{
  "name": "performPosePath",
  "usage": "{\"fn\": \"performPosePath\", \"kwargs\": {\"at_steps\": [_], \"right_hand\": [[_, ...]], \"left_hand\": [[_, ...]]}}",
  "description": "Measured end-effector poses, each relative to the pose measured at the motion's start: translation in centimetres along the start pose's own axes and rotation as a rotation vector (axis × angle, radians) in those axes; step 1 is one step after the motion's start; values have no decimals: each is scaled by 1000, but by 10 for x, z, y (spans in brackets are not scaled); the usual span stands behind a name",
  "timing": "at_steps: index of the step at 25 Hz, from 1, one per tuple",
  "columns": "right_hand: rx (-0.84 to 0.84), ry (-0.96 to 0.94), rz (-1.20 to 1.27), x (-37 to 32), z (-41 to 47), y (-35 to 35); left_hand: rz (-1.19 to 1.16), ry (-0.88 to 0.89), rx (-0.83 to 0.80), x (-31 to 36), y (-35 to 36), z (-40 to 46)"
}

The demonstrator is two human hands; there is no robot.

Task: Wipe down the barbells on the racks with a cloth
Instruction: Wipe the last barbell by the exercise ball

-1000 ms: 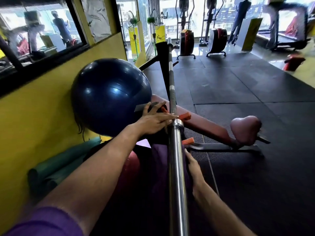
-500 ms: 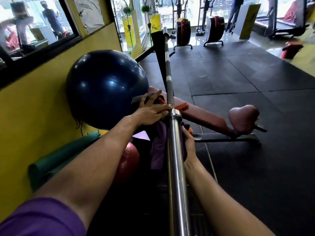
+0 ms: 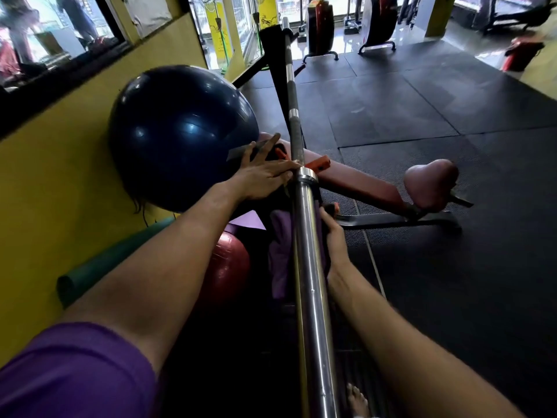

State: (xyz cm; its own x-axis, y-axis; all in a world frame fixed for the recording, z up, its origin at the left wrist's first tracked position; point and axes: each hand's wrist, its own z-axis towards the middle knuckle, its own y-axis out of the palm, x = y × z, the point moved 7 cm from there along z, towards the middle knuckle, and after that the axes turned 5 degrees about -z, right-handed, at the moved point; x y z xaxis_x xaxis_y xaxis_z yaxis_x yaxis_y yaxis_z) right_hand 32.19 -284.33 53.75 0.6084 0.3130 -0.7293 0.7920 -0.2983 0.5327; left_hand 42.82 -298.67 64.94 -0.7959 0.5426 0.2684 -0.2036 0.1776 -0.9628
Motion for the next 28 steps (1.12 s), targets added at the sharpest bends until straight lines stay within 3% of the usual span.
{"fn": "performPosePath", "kwargs": {"at_steps": [3,5,9,11,13,16,19,22,28], "right_hand": [[16,-115,202,-41,15,22],[-42,-81,250,-30,5,24],[-106,165,33,27,-42,-10],[-87,156,-77,34,-62,-27],[-28,9,-264,17,-69,-47],[100,-447,-600,-51,-95,-64],[-165,-824,-922,-83,-134,-28],[-418,-985,-1353,-48,-130,4],[-470,-1013,-1547,-25,-154,21]], "left_hand": [[-2,-5,-33,4,-2,-1],[-11,-20,-36,11,-8,-7],[-93,-75,-47,26,-17,-25],[-72,-72,-55,27,-16,-23],[-45,-39,-56,21,-10,-14],[-76,147,109,29,-5,-13],[-130,256,111,57,15,-29],[-75,205,-7,61,49,-32],[-154,176,-16,59,52,-34]]}}
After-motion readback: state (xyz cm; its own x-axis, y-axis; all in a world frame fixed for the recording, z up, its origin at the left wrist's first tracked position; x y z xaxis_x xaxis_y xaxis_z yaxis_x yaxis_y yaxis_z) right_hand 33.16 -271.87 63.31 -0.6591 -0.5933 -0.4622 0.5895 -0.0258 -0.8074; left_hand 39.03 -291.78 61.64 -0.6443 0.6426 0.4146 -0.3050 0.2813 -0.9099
